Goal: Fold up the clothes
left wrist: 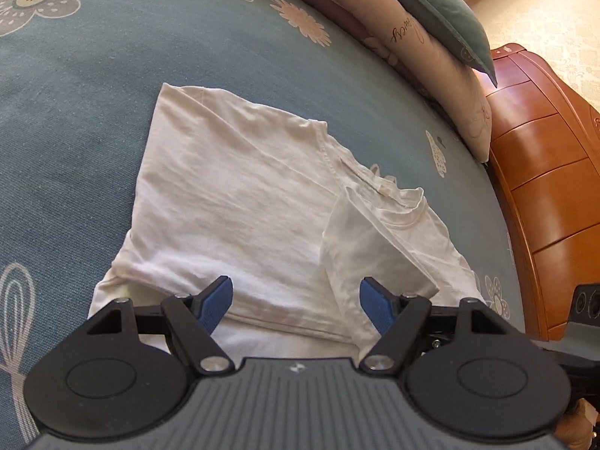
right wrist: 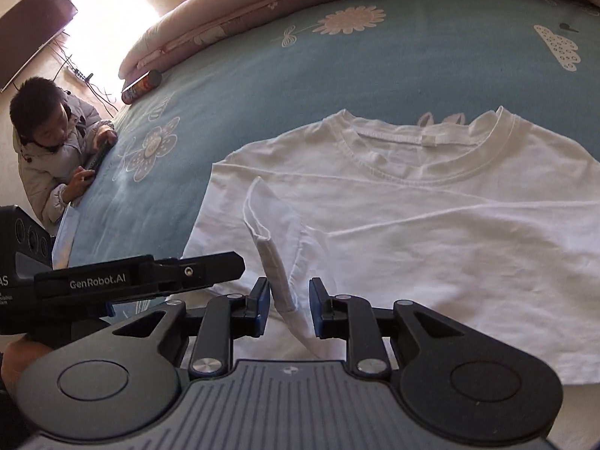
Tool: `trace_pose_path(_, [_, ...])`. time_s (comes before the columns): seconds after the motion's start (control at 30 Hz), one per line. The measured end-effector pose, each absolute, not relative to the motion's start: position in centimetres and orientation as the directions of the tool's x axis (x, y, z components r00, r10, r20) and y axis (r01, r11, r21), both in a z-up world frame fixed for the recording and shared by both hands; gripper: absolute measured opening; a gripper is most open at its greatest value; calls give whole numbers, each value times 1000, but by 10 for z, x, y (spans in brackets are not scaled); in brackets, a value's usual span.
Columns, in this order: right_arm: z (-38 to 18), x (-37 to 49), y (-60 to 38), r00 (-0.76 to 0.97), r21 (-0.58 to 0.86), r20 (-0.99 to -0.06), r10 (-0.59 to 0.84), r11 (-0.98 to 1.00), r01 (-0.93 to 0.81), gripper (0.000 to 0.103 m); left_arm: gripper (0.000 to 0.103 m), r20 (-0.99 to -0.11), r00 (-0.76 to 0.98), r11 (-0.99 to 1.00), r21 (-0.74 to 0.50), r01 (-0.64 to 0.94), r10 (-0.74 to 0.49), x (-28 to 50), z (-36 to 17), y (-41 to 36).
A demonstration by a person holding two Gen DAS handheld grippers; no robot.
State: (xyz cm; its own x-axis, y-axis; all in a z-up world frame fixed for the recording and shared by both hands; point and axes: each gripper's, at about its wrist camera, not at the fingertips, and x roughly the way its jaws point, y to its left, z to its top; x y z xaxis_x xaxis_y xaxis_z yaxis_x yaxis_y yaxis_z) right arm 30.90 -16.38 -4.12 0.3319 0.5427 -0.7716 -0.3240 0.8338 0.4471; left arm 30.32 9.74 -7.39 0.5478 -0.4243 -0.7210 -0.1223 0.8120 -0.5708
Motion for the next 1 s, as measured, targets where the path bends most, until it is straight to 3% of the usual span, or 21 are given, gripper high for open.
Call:
trace_pose_path(0.07, [-45, 297, -173, 321, 432, -791, 521, 847, -309, 41, 74, -713, 540, 803, -586, -107, -448, 303, -79, 95])
trace_pose_path(0.33, [-58, 289, -195, 310, 408, -825, 472, 878, -250, 42, 75, -614, 541, 718, -696, -27, -575, 304, -87, 80])
trace_pose_path(0.43, [-55, 290, -195, 327, 420, -815, 478, 877, -234, 42, 79, -583, 548, 711, -702, 31, -600, 304, -82, 74])
trace_pose_path(0.57, [-56, 288, -200, 330, 430, -814, 479, 877, -213, 42, 81, -601, 529, 753, -648, 117, -600, 304, -78, 58])
trace_pose_path(0.73, [-61, 282, -210, 315, 421, -826, 466, 884, -204, 42, 78, -628, 555, 780, -623, 60, -545, 312, -87, 53])
trace_pose_path(0.77, [-61, 281, -212, 313, 417, -830, 462, 886, -202, 42, 64, -637, 567, 787, -616, 32, -522, 314, -88, 54])
trace_pose_path(0.8, [-62, 279, -214, 313, 415, -832, 458, 888, -198, 42, 30, -667, 560, 808, -589, 7, -491, 316, -88, 52])
trace_pose_path(0.83, [-62, 277, -217, 312, 414, -834, 456, 890, -193, 42, 11, -697, 551, 828, -560, -18, -459, 318, -88, 50])
trace_pose_path(0.87, [-63, 275, -219, 312, 413, -835, 454, 891, -189, 42, 4, -731, 540, 855, -517, -38, -418, 320, -88, 48])
trace_pose_path(1.0, [-62, 267, -228, 317, 402, -840, 440, 898, -180, 42, 4, -727, 558, 874, -485, -4, -401, 320, -67, 39])
